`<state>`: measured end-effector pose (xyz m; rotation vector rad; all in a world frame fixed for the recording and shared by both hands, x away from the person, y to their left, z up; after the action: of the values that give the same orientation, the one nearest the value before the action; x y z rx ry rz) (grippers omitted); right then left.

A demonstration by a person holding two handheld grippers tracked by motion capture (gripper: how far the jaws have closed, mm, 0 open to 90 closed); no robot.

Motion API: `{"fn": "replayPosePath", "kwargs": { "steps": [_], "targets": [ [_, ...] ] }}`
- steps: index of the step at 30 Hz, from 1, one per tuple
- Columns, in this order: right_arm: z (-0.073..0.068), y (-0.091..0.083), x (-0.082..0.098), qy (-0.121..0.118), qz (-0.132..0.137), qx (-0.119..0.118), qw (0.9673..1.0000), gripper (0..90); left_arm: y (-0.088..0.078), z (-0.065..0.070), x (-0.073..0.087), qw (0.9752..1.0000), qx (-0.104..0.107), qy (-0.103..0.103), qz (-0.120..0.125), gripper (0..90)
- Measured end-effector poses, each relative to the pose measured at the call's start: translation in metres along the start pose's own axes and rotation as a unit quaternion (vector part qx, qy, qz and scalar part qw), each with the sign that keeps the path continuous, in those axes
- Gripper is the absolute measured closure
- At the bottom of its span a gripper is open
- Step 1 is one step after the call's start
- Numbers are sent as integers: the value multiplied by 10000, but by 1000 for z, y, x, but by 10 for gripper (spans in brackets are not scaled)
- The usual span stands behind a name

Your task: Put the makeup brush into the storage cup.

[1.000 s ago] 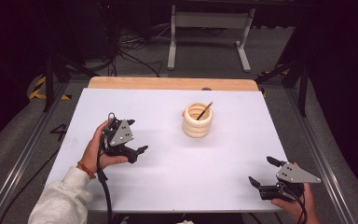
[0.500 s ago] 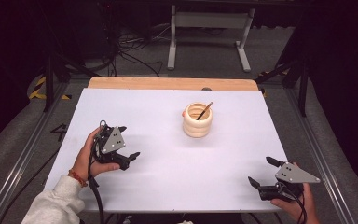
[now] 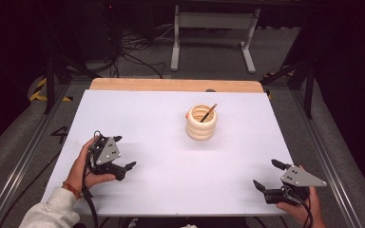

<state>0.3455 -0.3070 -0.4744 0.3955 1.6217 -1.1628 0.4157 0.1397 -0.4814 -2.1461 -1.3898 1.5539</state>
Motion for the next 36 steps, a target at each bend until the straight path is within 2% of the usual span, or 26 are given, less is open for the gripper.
{"fn": "replayPosePath", "kwargs": {
  "steps": [3, 6, 15, 23, 29, 31, 32, 33, 36],
  "targets": [
    [0, 0, 0, -2, -3, 3, 10000, 72, -3, 0, 6, 10000, -30, -37, -31, 55],
    [0, 1, 0, -7, -16, 0, 10000, 72, -7, 1, 11, 9998, -32, -172, 44, 55],
    [0, 1, 1, -5, -19, -1, 10000, 72, -12, 4, 28, 9996, -25, -274, -38, 58],
    [1, 0, 1, 10, -22, 3, 10000, 72, -17, 8, 46, 9985, 47, -543, -22, 59],
    [0, 1, 1, 6, -23, 0, 10000, 72, -25, 9, 57, 9957, 58, -907, 158, 62],
    [1, 1, 1, -1, -29, 1, 10000, 72, -26, 9, 58, 9954, 61, -942, 173, 63],
    [1, 1, 1, -5, -28, 7, 10000, 72, -28, 8, 62, 9943, 37, -1044, 202, 64],
    [1, 1, 1, -5, -28, 7, 10000, 72, -28, 8, 62, 9943, 37, -1044, 202, 64],
    [1, 0, 1, -19, -12, 7, 10000, 72, -33, 9, 66, 9919, 45, -1224, 323, 65]
  ]
}}
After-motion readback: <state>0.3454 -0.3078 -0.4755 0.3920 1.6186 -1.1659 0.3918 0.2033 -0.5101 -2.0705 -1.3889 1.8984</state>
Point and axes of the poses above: each handheld gripper's, and its own axes: y roughly forward along the jaws, x roughly out of its underside, z roughly to its right, the point moved 10 cm from there along y, roughly forward along the jaws, and after that the axes turned 12 degrees about y, right-handed, at the moved point
